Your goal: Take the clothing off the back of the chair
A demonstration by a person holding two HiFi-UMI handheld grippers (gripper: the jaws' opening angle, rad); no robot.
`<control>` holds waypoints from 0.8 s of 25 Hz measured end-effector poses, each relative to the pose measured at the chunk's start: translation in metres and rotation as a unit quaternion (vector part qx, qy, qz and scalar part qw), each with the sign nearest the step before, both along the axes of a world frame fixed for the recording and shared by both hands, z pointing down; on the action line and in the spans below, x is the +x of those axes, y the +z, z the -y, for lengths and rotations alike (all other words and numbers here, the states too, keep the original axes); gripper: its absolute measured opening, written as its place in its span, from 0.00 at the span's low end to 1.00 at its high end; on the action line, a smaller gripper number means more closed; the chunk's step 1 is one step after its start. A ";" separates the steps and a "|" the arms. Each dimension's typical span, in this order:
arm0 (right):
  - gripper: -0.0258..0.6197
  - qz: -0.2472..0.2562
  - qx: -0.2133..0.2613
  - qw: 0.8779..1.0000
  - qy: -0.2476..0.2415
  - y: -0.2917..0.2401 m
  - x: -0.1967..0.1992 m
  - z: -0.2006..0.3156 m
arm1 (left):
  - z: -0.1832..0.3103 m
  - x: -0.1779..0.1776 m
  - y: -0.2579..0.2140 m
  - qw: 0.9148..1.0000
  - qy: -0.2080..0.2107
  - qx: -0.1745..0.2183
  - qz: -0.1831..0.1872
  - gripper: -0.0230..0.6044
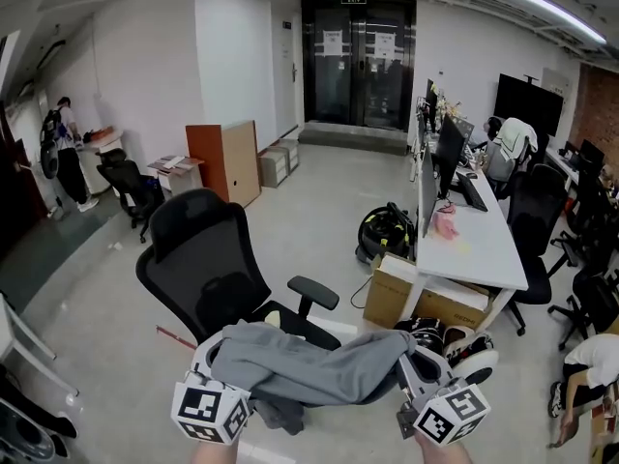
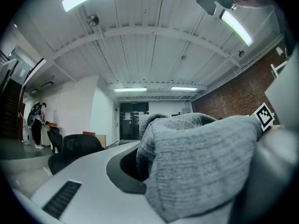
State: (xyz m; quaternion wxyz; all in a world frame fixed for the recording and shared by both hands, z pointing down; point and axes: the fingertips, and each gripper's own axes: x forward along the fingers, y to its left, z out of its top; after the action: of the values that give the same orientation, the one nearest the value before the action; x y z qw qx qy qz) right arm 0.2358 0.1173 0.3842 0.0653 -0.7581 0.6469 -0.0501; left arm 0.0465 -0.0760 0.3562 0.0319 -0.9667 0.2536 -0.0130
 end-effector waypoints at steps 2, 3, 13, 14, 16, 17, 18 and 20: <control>0.09 0.000 -0.001 1.000 -0.008 0.001 -0.004 0.005 | 0.001 0.001 -0.002 1.000 -0.001 0.005 0.001 0.09; 0.09 -0.002 0.002 1.000 -0.011 -0.001 -0.005 0.006 | 0.001 0.003 -0.003 1.000 -0.001 0.008 0.003 0.09; 0.09 -0.030 0.015 0.999 -0.006 -0.019 0.003 0.012 | 0.017 0.002 -0.003 1.000 -0.012 0.005 0.002 0.09; 0.09 -0.034 0.015 0.999 -0.005 -0.020 0.003 0.012 | 0.018 0.002 -0.002 1.000 -0.013 0.003 0.002 0.09; 0.09 -0.041 0.013 0.999 -0.005 -0.020 0.003 0.013 | 0.020 0.003 -0.001 1.000 -0.013 0.001 0.002 0.09; 0.09 -0.043 0.012 0.999 -0.005 -0.020 0.003 0.013 | 0.020 0.004 -0.001 1.000 -0.011 0.001 0.003 0.09; 0.09 -0.044 0.011 0.999 -0.005 -0.020 0.004 0.013 | 0.020 0.006 -0.002 1.000 -0.009 0.002 0.003 0.09; 0.09 -0.043 0.011 0.999 -0.004 -0.021 0.005 0.013 | 0.020 0.011 -0.009 1.000 -0.001 0.009 0.003 0.09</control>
State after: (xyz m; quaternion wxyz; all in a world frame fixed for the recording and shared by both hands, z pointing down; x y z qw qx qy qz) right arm 0.2408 0.1042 0.3633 0.0457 -0.7560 0.6529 -0.0109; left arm 0.0576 -0.0960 0.3471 0.0414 -0.9662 0.2541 -0.0134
